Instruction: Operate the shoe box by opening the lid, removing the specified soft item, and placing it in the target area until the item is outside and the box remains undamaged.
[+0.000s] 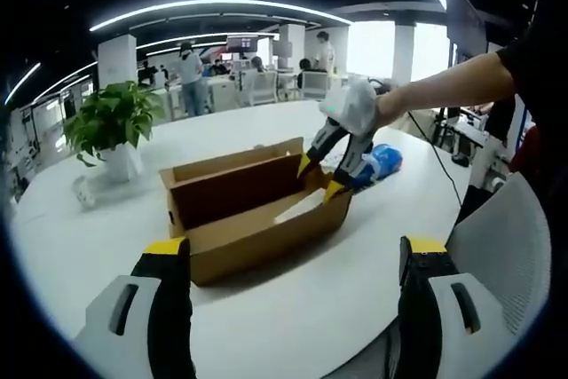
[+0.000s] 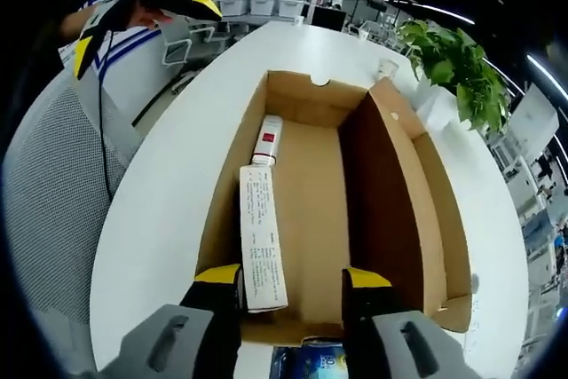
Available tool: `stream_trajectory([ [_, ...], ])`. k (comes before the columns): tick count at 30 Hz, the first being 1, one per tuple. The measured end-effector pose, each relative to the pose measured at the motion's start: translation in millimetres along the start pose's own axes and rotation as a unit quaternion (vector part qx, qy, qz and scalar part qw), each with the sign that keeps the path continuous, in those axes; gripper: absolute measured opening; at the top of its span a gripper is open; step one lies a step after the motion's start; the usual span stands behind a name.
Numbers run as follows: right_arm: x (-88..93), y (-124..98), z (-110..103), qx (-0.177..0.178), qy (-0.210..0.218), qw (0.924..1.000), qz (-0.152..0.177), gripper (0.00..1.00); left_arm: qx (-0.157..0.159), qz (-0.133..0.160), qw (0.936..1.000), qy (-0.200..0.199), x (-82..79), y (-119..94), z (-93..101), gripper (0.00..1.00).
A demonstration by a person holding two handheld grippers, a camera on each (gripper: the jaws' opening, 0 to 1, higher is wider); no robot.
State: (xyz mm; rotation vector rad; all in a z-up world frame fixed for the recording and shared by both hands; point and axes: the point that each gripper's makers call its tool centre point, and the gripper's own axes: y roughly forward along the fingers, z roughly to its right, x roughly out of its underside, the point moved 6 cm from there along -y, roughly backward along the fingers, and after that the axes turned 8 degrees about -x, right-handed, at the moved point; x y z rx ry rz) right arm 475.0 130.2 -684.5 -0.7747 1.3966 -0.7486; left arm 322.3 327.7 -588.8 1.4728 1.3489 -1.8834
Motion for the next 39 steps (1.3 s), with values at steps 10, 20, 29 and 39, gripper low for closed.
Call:
stream_trajectory([
  [10, -13.6, 21.9, -7.8, -0.023, 0.014, 0.9994, 0.020, 0.24, -0.002, 0.003, 1.0000, -0.002, -1.1, -0.8, -2.1, 0.96],
  [20, -16.1, 23.2, -14.8, -0.012, -0.021, 0.9996, 0.014, 0.14, -0.012, -0.004, 0.9999, -0.011, 7.0, -0.4, -2.9, 0.95],
  [29, -22.2, 7.4, -11.1, 0.000, -0.030, 0.9992, 0.026, 0.14, -0.003, 0.004, 0.9999, -0.010, 2.4, 2.4, 5.0, 0.95],
  [39, -35.4, -22.6, -8.7, 0.023, -0.029, 0.9980, 0.050, 0.14, 0.005, 0.019, 0.9998, -0.009, -7.6, 3.8, 6.1, 0.96],
])
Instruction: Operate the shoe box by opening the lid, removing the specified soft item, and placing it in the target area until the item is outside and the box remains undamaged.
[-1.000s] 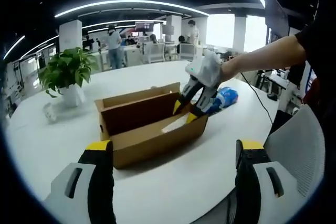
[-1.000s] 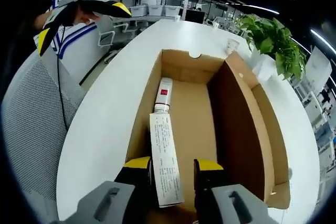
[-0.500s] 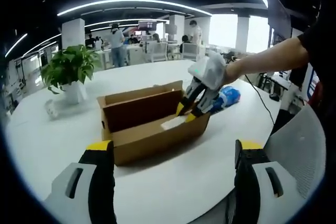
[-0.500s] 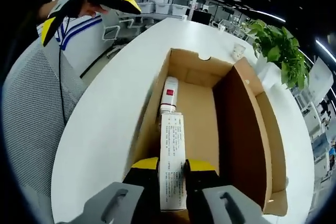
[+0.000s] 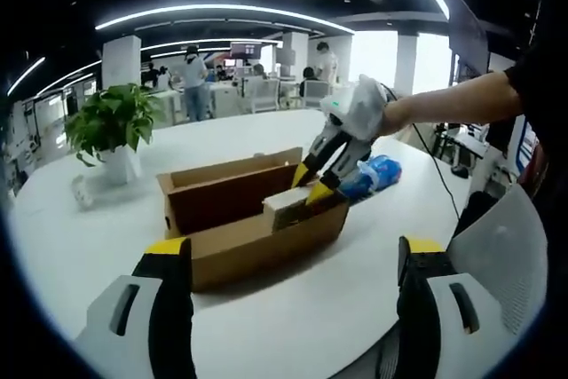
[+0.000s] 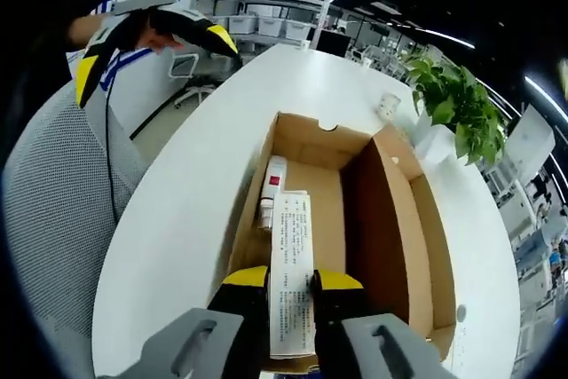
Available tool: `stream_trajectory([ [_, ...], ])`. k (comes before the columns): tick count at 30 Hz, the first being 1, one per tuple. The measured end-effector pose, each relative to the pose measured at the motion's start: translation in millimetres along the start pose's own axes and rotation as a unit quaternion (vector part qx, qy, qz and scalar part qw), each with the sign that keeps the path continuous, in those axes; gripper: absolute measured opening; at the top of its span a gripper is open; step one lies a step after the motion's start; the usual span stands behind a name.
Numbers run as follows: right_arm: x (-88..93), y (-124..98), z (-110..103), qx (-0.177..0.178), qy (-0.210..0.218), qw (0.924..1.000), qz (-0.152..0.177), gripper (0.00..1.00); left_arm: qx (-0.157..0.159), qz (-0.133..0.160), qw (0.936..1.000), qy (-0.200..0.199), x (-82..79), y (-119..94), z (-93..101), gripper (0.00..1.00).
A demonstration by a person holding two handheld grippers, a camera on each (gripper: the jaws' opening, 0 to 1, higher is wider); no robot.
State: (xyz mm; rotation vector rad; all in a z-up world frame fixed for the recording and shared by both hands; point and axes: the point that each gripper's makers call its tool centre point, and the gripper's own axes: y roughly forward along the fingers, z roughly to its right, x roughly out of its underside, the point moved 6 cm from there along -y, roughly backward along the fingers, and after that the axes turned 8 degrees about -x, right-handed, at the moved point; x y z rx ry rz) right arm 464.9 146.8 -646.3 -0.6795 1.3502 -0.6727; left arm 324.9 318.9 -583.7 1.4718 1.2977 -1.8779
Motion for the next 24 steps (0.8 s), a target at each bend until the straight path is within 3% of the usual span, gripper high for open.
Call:
stream_trajectory([
  [7, -7.6, -23.2, 0.1, 0.012, 0.005, 0.9997, 0.021, 0.14, 0.002, -0.005, 1.0000, 0.003, 2.3, 1.5, 0.6, 0.96],
  [24, -0.8, -79.3, 12.2, 0.061, 0.029, 0.9963, 0.053, 0.13, 0.018, -0.002, 0.9997, 0.013, -0.7, 8.8, 11.1, 0.97],
])
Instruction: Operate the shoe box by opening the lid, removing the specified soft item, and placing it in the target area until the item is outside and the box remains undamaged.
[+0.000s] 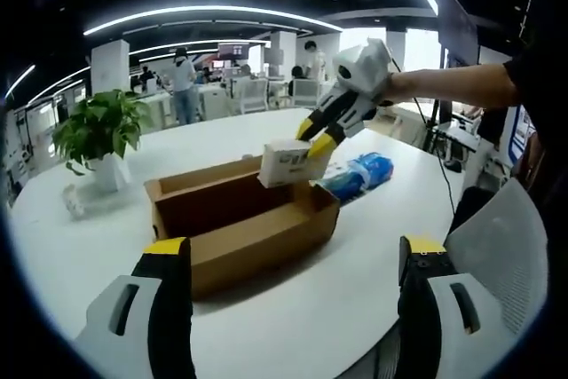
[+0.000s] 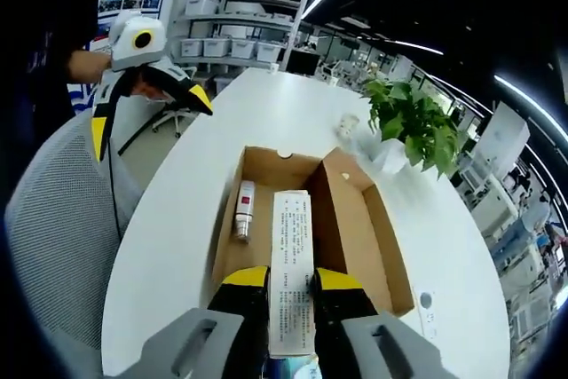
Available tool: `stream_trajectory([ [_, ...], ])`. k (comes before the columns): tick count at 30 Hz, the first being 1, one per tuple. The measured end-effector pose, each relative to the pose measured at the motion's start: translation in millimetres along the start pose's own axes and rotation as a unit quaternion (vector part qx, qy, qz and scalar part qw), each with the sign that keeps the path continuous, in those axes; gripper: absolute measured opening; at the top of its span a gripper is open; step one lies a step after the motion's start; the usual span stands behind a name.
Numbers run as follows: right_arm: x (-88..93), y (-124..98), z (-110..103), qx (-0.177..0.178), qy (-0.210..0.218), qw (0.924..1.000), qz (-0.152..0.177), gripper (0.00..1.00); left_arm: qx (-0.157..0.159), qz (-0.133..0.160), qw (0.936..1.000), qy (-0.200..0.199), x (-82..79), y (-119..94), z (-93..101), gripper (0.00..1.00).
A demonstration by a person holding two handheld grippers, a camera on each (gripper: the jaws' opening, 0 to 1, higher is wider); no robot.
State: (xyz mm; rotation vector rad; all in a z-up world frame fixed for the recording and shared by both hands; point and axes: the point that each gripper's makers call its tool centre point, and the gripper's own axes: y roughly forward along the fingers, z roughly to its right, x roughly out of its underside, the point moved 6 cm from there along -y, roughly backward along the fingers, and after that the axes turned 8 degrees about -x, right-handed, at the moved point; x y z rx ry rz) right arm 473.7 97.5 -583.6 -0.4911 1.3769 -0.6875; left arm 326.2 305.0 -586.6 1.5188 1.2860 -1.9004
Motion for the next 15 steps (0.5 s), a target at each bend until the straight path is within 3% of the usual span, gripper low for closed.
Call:
stream_trajectory([
  [8, 11.1, -27.0, 1.8, 0.019, -0.002, 0.9997, -0.012, 0.13, 0.002, -0.002, 1.0000, 0.001, 1.0, 1.5, 2.0, 0.97],
  [15, 35.0, -49.3, 8.1, 0.033, -0.006, 0.9986, -0.040, 0.13, 0.005, -0.006, 1.0000, 0.002, 2.1, 3.5, 3.3, 0.97],
])
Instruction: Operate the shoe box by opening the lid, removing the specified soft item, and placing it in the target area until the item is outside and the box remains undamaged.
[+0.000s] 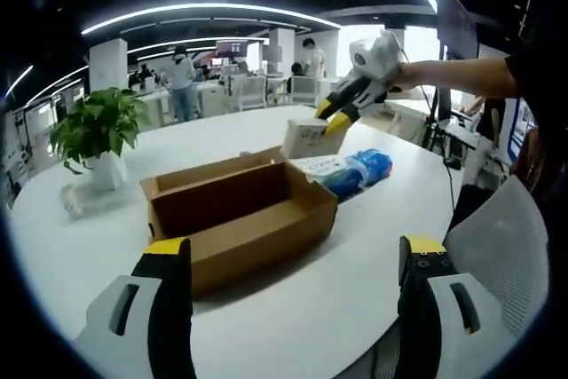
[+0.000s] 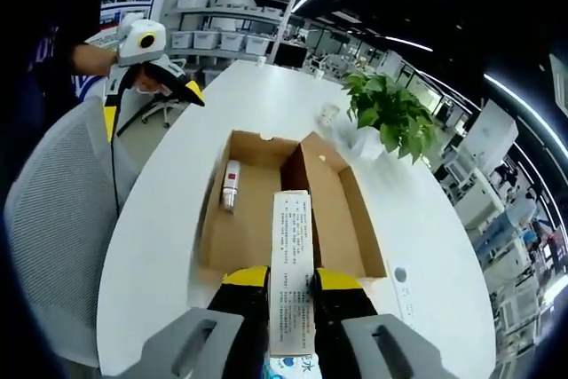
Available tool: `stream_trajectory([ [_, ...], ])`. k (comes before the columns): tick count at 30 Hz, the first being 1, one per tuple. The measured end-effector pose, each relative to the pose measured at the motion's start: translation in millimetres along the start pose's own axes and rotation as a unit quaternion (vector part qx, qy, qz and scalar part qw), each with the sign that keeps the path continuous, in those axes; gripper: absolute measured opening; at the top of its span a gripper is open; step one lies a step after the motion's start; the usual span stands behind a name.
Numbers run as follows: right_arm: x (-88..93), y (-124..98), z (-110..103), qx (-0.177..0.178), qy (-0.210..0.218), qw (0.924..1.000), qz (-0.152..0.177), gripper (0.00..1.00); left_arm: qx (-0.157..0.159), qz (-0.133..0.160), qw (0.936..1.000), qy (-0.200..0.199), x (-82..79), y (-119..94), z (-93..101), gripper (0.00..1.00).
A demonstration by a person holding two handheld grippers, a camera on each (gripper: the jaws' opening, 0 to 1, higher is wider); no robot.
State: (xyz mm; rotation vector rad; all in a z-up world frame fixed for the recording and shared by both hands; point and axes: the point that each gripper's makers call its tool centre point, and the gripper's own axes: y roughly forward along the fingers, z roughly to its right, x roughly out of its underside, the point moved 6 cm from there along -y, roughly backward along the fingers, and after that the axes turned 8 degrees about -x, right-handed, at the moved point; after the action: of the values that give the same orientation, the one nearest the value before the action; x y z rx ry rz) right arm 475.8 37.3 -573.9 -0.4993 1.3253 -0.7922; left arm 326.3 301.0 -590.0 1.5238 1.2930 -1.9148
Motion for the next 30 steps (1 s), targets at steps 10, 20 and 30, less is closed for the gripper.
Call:
stream_trajectory([
  [10, 36.5, -14.8, 14.1, 0.009, -0.003, 0.9994, -0.033, 0.13, -0.007, 0.000, 1.0000, 0.002, -1.1, 1.5, -7.6, 0.97],
  [20, 80.8, -31.0, 39.3, 0.022, 0.007, 0.9977, -0.064, 0.13, -0.026, -0.008, 0.9996, -0.005, 4.7, -2.7, -20.7, 0.97],
  [30, 115.3, -31.9, 51.9, 0.014, -0.005, 0.9949, -0.100, 0.14, -0.039, -0.020, 0.9990, -0.003, 7.6, -0.1, -28.7, 0.97],
])
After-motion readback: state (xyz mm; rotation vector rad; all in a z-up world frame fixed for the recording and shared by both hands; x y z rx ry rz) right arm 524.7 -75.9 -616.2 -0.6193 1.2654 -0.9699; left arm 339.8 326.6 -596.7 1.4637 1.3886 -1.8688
